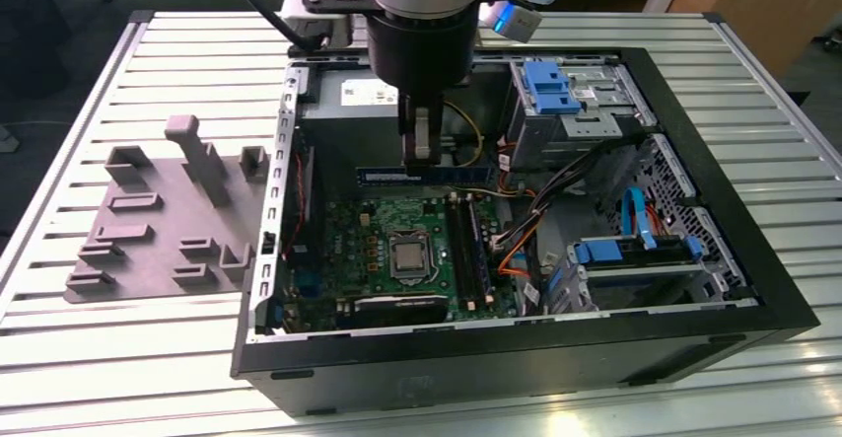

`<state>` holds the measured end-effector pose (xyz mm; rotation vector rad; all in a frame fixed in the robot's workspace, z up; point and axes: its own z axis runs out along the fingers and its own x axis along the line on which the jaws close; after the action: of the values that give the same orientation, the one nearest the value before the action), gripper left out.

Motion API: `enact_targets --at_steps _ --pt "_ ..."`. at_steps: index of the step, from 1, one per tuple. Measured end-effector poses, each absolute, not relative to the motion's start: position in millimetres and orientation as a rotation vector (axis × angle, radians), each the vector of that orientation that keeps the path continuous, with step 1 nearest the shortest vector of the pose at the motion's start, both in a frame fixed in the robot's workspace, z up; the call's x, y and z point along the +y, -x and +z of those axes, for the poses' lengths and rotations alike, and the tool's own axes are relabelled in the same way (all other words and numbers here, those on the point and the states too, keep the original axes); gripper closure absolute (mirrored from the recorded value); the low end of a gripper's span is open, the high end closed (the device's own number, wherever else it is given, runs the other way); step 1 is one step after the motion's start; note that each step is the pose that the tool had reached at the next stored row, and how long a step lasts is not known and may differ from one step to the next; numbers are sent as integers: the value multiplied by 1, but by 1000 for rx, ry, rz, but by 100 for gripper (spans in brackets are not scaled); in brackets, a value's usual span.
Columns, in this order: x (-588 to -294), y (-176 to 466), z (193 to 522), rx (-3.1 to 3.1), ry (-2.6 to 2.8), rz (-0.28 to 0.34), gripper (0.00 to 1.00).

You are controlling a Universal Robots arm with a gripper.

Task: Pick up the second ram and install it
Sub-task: 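Insert the second ram into the second slot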

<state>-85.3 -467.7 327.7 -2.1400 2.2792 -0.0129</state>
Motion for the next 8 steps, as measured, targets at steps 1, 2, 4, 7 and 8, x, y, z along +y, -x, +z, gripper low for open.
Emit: enact_targets --at_steps 1,2,4,7,8 --pt "-468 85 328 2279 2140 -13 89" --pt "-468 85 328 2279 2140 -13 89" --pt "-468 85 328 2279 2140 -13 89" --pt "-468 85 328 2279 2140 -13 89" --pt "-468 85 328 2280 2139 -13 89"
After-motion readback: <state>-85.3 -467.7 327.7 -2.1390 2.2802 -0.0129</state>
